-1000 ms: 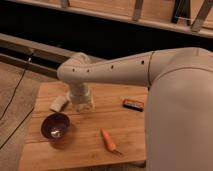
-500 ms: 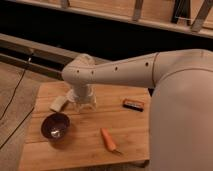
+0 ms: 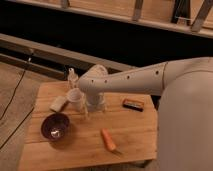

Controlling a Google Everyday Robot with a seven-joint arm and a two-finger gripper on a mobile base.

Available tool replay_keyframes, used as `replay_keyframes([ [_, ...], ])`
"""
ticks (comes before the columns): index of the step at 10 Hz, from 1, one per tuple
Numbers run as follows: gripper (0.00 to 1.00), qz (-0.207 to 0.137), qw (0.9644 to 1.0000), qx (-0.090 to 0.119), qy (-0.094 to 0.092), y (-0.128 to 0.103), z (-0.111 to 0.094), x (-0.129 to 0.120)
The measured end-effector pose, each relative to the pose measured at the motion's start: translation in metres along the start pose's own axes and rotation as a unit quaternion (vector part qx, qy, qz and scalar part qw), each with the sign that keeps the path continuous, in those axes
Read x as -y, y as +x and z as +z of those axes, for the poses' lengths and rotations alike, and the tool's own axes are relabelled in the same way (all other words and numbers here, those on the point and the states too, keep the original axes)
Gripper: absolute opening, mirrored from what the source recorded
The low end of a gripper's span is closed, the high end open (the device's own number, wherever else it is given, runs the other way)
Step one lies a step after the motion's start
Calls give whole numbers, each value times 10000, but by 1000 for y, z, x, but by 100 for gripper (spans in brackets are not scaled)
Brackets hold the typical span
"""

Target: Place the pepper in the ceramic bowl

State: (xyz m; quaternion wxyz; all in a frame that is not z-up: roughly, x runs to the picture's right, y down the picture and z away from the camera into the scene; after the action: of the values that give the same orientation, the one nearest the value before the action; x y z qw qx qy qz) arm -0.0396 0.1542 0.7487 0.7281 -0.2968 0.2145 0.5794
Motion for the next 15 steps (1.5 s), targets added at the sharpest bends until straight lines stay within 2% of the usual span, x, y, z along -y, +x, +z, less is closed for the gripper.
replay_keyframes([
  [1, 65, -60, 9999, -28, -115, 3, 16, 8],
  [4, 65, -300, 9993, -102, -218, 15, 41, 20],
  [9, 65, -574, 9978, -343, 24, 50, 75, 29],
  [11, 65, -543, 9973, -496, 54, 70, 94, 24],
  [15, 65, -346, 9968, -716, 20, 102, 118, 23],
])
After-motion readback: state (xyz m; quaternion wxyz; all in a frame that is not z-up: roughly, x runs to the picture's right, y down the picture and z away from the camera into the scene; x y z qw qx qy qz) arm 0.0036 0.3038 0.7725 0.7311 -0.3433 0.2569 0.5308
